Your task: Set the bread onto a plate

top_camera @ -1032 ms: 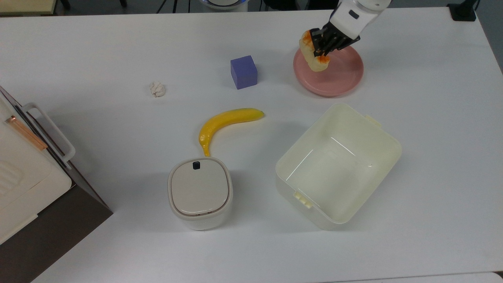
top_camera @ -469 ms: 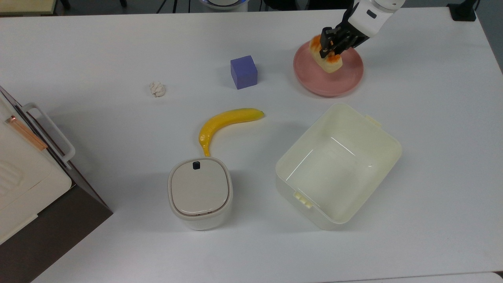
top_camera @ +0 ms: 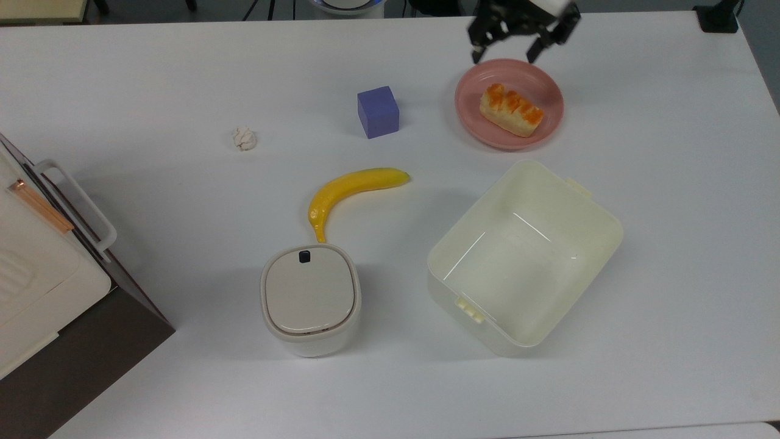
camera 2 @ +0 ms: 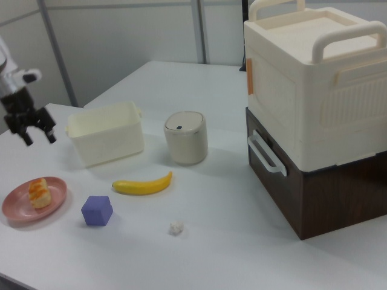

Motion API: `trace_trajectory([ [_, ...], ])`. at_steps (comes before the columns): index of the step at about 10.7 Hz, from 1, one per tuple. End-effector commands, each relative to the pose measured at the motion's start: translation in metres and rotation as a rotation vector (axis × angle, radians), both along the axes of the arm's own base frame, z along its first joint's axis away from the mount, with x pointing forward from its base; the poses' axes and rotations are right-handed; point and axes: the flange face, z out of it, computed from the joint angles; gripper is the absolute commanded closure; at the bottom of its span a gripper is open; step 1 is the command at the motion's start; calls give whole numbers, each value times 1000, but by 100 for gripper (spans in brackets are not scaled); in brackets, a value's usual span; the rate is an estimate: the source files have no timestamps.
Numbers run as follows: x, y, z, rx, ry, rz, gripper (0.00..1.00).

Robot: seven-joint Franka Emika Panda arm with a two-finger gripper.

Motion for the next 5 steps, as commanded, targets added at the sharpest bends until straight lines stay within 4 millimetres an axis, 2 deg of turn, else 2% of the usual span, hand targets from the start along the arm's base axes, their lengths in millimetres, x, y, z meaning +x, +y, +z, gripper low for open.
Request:
trace_trajectory([
  [1, 16, -116, 55, 51, -25, -158, 0],
  [2, 30, -162, 59, 62, -33, -245, 0],
  [3, 40, -197, 70, 84, -48, -301, 0],
  [4, 47, -231, 77, 129, -41, -354, 0],
  [5, 52, -255, 89, 171, -50, -365, 0],
])
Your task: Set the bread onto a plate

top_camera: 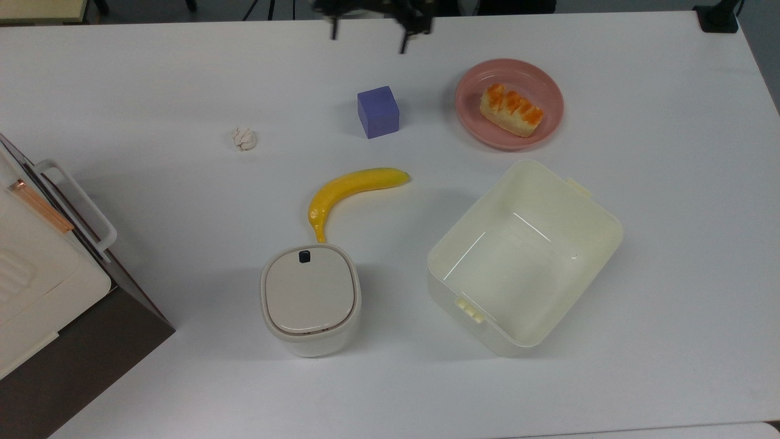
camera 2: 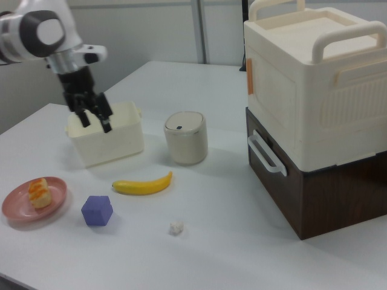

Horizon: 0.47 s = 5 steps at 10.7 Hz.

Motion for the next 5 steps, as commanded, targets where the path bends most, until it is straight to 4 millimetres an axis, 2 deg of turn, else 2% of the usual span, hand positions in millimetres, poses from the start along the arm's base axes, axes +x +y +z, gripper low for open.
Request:
trace_trajectory([
  [1, 10, -70, 27, 83, -5, -35, 0],
  [3, 5, -96, 43, 82, 20, 9, 0],
  [5, 2, -126, 50, 81, 12, 5, 0],
])
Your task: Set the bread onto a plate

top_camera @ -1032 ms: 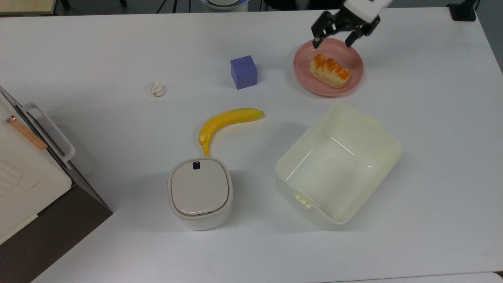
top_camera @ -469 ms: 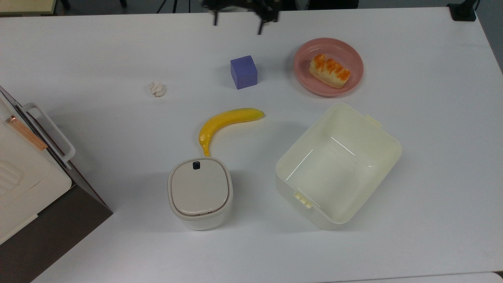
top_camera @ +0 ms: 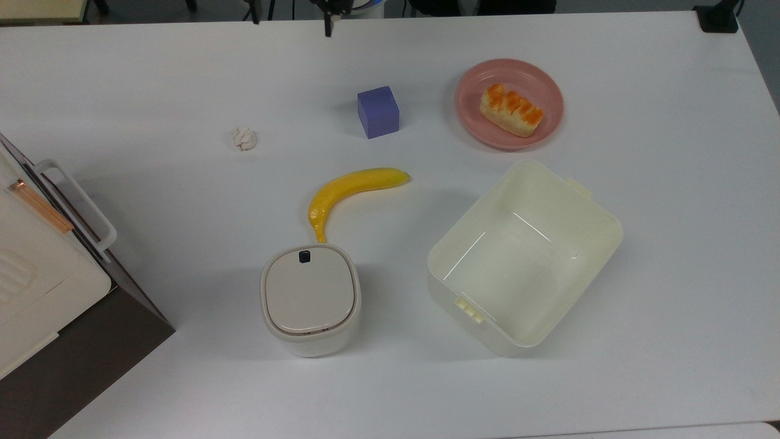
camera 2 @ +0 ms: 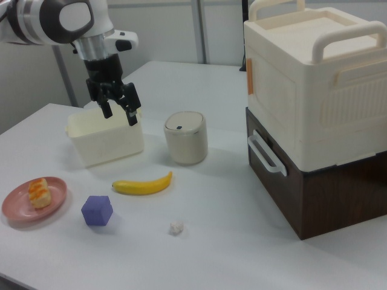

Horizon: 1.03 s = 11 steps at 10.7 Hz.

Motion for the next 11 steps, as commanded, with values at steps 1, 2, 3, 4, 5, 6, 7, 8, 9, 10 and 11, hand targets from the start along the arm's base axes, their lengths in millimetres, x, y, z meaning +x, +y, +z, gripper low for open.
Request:
trace_trajectory([
  [1, -4, -35, 17, 17, 0, 10, 0],
  [2, -4, -42, 19, 16, -4, -1, 0],
  [3, -4, -45, 20, 18, -6, -6, 0],
  [4, -5, -46, 20, 18, -4, -6, 0],
  [5, -6, -45, 20, 20, 3, -3, 0],
  [6, -5, -40, 18, 19, 10, 12, 0],
  [7, -2, -33, 14, 16, 11, 21, 0],
  [8, 2, -25, 9, 15, 18, 29, 0],
  [9, 6, -19, 5, 20, 21, 32, 0],
  [10, 10, -15, 0, 31, 23, 31, 0],
  [11, 10, -14, 0, 37, 20, 31, 0],
])
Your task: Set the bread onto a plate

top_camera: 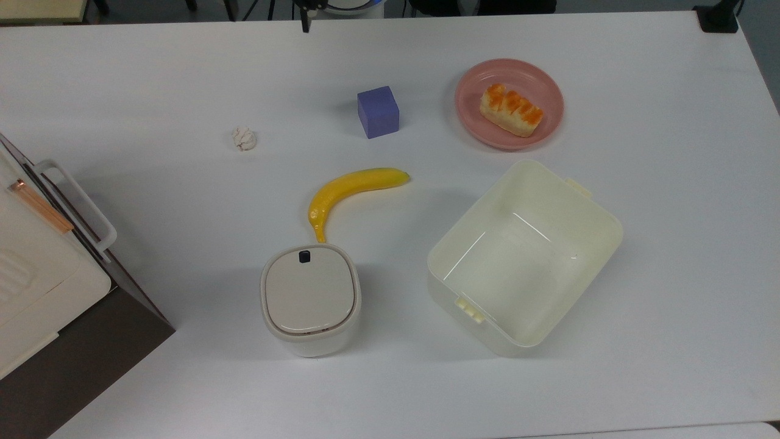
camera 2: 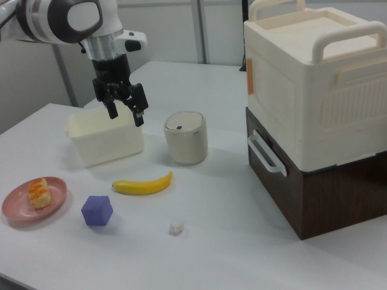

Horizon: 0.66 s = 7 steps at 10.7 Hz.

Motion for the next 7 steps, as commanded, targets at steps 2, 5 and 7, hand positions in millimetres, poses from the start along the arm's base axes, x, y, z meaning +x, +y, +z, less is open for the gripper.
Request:
trace_trajectory([
  [2, 7, 7, 2, 21, -12, 16, 0],
  [5, 9, 6, 4, 19, -31, 15, 0],
  [7, 10, 6, 5, 18, -42, 16, 0],
])
